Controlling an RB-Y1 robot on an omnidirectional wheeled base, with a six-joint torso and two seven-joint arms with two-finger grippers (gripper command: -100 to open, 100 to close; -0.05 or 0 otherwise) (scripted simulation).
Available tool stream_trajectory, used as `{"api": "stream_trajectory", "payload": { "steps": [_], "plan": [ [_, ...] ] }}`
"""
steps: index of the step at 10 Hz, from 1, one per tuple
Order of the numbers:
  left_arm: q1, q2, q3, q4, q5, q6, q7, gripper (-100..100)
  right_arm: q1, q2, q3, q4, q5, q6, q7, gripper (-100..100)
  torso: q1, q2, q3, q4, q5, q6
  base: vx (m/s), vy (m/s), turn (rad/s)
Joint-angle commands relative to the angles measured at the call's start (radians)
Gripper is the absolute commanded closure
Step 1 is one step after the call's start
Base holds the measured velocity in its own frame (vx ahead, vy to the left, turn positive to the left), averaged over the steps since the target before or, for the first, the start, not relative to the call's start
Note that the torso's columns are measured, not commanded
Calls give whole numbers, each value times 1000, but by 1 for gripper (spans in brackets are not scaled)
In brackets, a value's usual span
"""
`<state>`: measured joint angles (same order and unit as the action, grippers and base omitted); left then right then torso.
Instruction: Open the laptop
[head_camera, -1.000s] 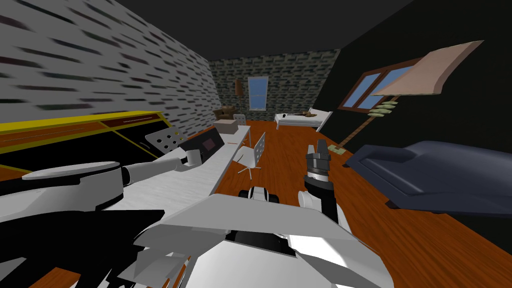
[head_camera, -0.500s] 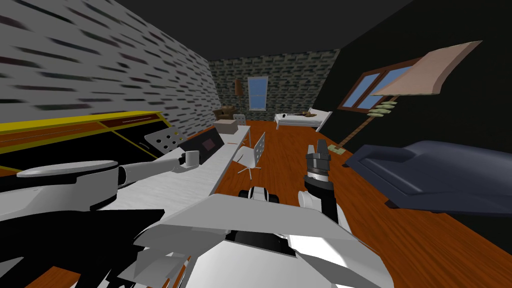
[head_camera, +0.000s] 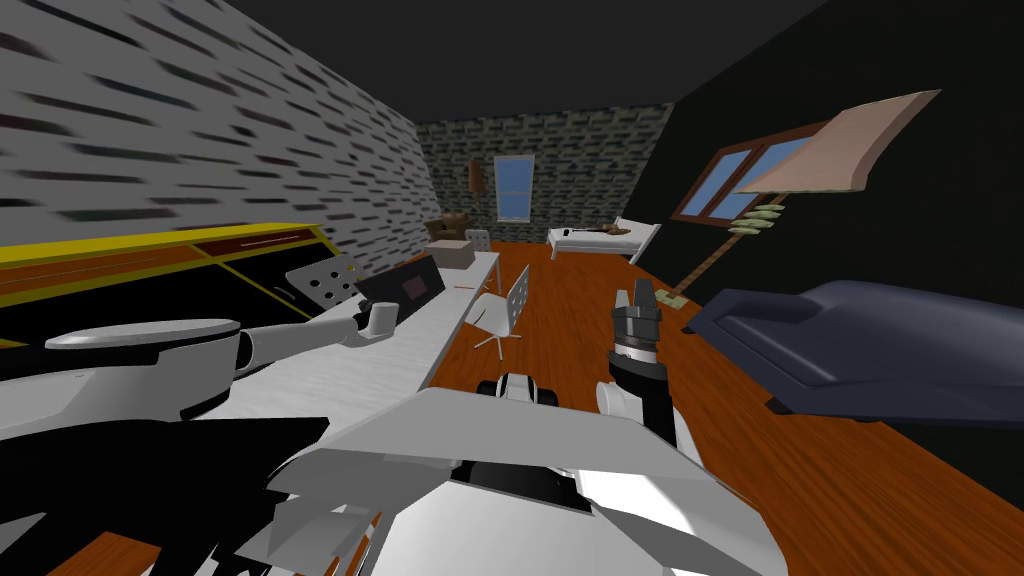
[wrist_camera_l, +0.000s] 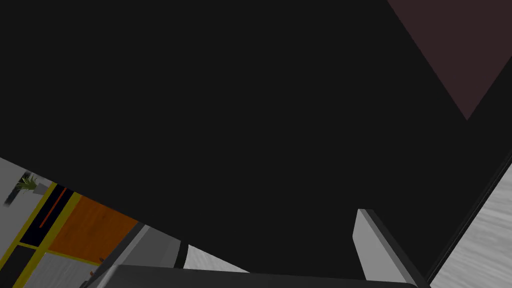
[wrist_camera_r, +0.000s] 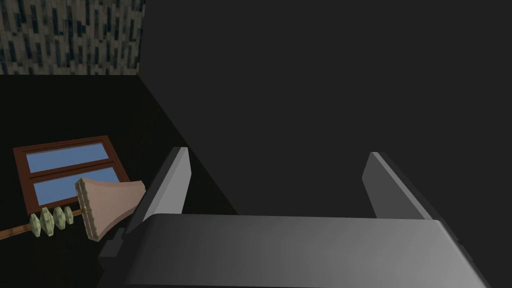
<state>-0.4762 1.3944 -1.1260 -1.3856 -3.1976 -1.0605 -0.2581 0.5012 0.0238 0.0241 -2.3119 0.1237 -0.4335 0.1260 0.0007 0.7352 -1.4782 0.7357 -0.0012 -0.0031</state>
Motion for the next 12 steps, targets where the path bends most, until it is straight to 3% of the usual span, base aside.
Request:
{"api": "stream_trajectory", "payload": {
  "steps": [1, 2, 3, 6, 7, 8, 11, 12],
  "plan": [
    [5, 13, -9, -10, -67, -13, -4, -100, 0, 0, 0, 0, 0, 0, 0, 0, 1, 2, 1, 1, 1, 1, 3, 1, 11],
    [-17, 35, -58, 6, -103, -46, -21, -100, 0, 0, 0, 0, 0, 0, 0, 0, 1, 3, 2, 2, 2, 2, 4, 1, -32],
    [-17, 35, -86, 6, -134, -46, -21, -100, 0, 0, 0, 0, 0, 0, 0, 0, 1, 4, 3, 3, 0, 2, 6, 11, -11],
    [-17, 35, -86, 6, -210, -46, -21, -100, 0, 0, 0, 0, 0, 0, 0, 0, -1, 3, 2, 2, 1, 3, 1, 3, 3],
    [-38, 56, -136, 23, -245, -79, -37, -100, 0, 0, 0, 0, 0, 0, 0, 0, -2, 3, 2, 2, 1, 4, 2, 3, -39],
    [-38, 56, -163, 23, -272, -79, -37, -100, 0, 0, 0, 0, 0, 0, 0, 0, -1, 2, 2, 2, 1, 3, 3, 7, -21],
    [-38, 56, -163, 23, -347, -79, -37, -100, 0, 0, 0, 0, 0, 0, 0, 0, -1, 3, 2, 2, 1, 3, 0, 0, 0],
    [-57, 77, -212, 40, -383, -110, -52, -100, 0, 0, 0, 0, 0, 0, 0, 0, -1, 3, 2, 2, 1, 3, 2, 7, -42]
  ]
}}
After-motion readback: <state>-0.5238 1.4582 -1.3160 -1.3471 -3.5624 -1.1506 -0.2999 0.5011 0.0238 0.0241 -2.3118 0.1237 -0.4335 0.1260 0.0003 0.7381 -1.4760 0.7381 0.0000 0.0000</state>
